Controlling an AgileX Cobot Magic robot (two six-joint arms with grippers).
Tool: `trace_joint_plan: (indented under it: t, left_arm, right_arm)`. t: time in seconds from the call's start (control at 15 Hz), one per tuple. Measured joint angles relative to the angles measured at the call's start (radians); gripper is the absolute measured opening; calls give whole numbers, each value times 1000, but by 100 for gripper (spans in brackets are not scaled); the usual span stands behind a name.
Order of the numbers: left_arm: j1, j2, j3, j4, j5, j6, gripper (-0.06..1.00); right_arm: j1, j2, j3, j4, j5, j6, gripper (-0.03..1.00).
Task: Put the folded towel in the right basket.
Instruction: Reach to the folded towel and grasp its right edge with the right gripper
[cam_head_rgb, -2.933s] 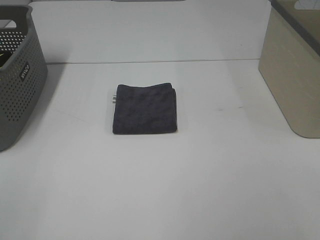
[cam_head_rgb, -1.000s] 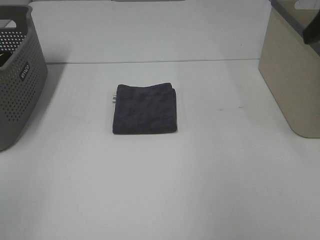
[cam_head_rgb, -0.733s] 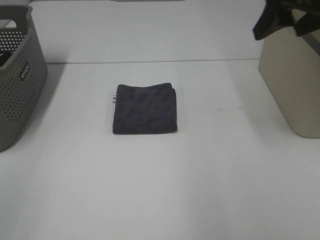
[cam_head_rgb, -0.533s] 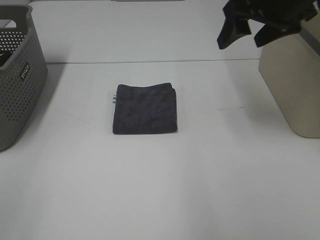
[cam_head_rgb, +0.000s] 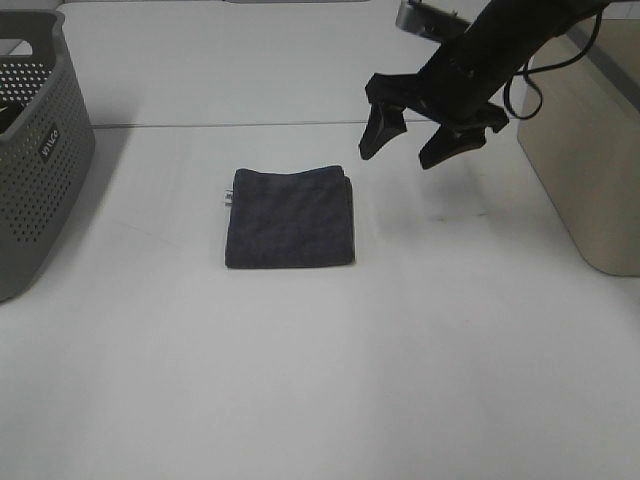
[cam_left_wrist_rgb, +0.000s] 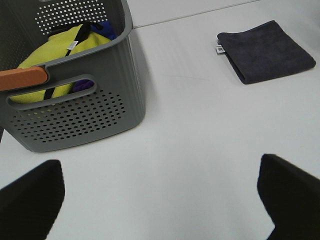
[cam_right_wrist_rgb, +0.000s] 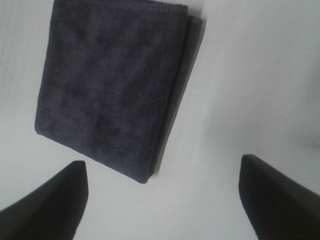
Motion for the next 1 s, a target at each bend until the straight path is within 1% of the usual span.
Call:
trace_joint_plan:
  t: [0.07,0.13,0.2,0.27,0.47,0.6,0.73,0.87,0.93,1.0]
  left_arm:
    - [0,0,0,0,0,0,99]
    - [0,0,0,0,0,0,99]
    - [0,0,0,0,0,0,99]
    - [0,0,0,0,0,0,99]
    - [0,0,0,0,0,0,99]
    - [0,0,0,0,0,0,99]
    - [0,0,0,0,0,0,99]
    - [0,0,0,0,0,0,99]
    - [0,0,0,0,0,0,99]
    - [0,0,0,0,0,0,99]
  right_arm:
    - [0,97,-57,28,33,-3,77]
    - [0,145,-88,41,49,-4,77]
    - [0,145,-88,41,49,-4,77]
    - [0,234,-164,71,74,-5,77]
    - [0,322,-269,99,104,-5,77]
    - [0,356,-303,144,105,-27,77]
    - [1,377,-307,215,107,-68,75]
    - [16,392,-307,254,106,-112,69]
    - [30,397,-311,256,97,-133,63]
    - [40,400,-311,255,88,-141,55]
